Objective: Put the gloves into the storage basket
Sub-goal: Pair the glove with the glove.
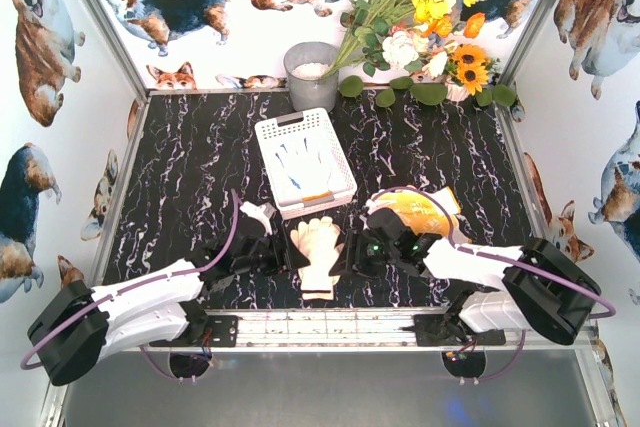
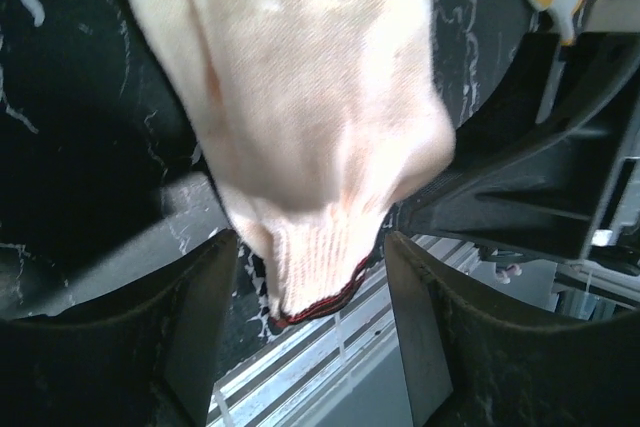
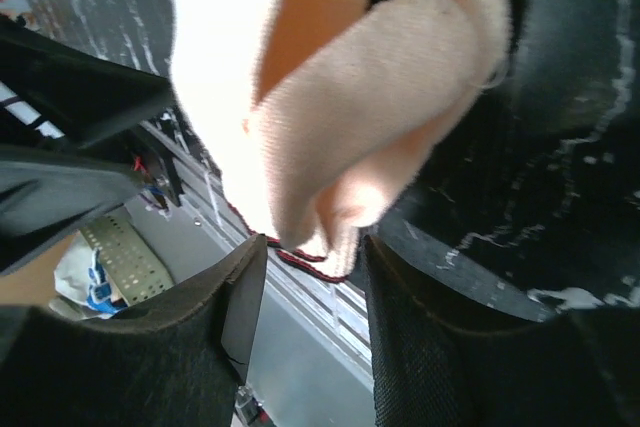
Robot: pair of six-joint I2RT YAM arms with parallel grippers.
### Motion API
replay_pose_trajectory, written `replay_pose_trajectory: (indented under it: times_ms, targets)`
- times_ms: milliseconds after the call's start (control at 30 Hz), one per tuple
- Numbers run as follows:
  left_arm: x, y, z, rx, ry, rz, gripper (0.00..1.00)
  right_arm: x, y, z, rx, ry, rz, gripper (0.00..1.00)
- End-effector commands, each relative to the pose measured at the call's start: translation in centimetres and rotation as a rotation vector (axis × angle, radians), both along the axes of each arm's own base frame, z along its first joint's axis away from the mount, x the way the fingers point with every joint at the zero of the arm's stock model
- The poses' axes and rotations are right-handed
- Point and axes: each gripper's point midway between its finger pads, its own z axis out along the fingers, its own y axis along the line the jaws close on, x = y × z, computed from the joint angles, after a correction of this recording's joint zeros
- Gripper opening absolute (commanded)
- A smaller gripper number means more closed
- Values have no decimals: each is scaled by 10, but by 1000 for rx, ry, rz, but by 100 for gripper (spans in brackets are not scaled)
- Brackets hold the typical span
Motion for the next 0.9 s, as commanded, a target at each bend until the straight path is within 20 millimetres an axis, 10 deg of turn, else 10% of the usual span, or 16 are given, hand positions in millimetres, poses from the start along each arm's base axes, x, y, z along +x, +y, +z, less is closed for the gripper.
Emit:
replay_pose_trajectory:
  times_ms: [0,867]
  targets:
    - [-16,1,-9,-11,43,-43,52,10,26,19,116,-56,-5,44]
    - [-40,-9,-24,-4,97,-122,25,1,31,-1,88,3,-7,32]
